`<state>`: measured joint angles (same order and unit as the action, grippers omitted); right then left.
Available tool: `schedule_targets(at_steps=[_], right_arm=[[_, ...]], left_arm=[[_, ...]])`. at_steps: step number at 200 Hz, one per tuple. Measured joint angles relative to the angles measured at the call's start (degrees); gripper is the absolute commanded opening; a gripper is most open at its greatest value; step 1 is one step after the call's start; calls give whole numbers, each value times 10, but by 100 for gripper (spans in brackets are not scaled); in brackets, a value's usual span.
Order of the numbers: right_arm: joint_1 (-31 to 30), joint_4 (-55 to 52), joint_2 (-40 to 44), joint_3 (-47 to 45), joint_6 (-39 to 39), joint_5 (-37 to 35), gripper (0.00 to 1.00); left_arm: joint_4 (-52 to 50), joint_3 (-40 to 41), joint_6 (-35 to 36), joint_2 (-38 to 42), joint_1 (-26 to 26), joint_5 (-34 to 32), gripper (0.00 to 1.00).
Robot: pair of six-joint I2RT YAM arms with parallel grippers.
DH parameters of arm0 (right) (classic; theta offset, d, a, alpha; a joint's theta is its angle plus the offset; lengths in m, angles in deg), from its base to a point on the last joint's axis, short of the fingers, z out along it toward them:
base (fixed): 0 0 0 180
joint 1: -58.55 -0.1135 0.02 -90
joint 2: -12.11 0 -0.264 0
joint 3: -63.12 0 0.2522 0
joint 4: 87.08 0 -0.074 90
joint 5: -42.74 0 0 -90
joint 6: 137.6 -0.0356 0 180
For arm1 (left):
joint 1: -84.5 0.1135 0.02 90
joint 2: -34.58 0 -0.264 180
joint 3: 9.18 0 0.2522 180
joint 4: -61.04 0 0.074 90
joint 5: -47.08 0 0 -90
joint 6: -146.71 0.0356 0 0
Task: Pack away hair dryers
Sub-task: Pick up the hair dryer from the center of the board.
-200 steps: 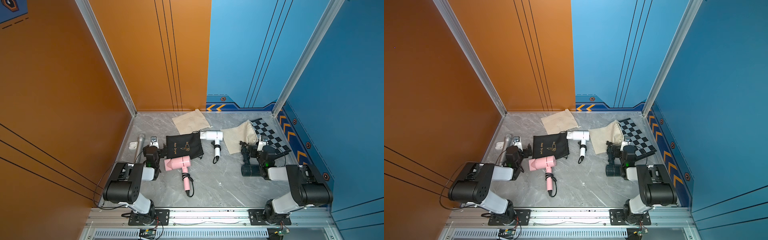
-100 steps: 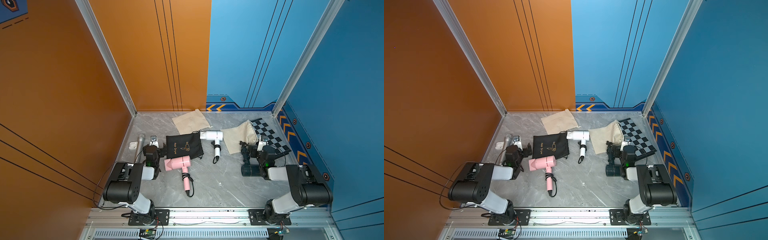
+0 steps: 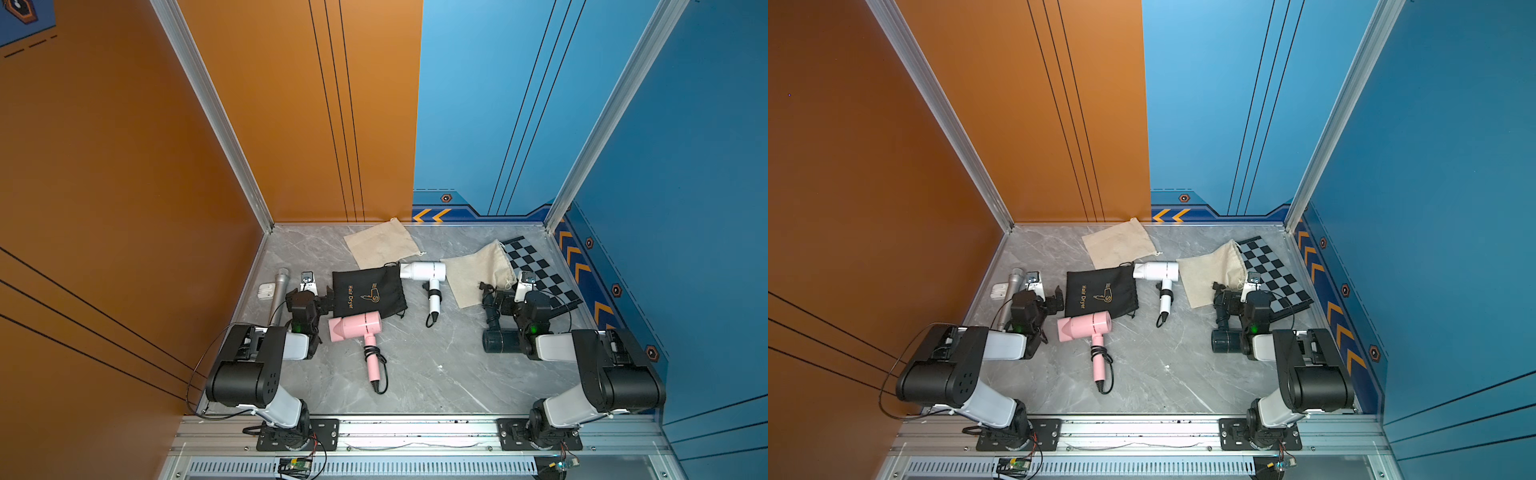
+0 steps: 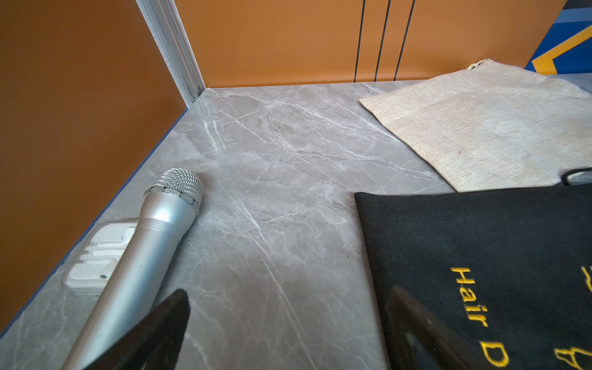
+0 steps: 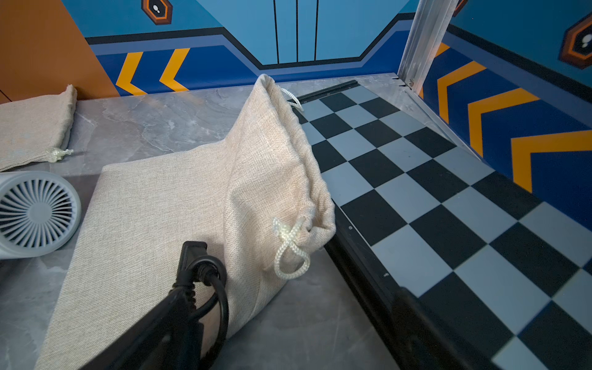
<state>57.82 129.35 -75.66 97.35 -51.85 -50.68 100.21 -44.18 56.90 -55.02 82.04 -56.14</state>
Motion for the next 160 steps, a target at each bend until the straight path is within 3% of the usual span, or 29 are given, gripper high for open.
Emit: schedule_targets(at_steps=[28,86,127,160], right_arm=[[-28,-30,17,5,9,-50,100],[-80,-205,183,108,7,-158,100],[-102,-367,270,195,-83,-194,100],[-174,-476,290,245,-157,-186,100]], left_arm=[[-31,-6,2,12,-11,-5,98],[-194,-88,8,150,-32,-26,98],[-362,-186,-22,215,-39,-26,98],[-482,-262,-49,229,-66,-11,98]])
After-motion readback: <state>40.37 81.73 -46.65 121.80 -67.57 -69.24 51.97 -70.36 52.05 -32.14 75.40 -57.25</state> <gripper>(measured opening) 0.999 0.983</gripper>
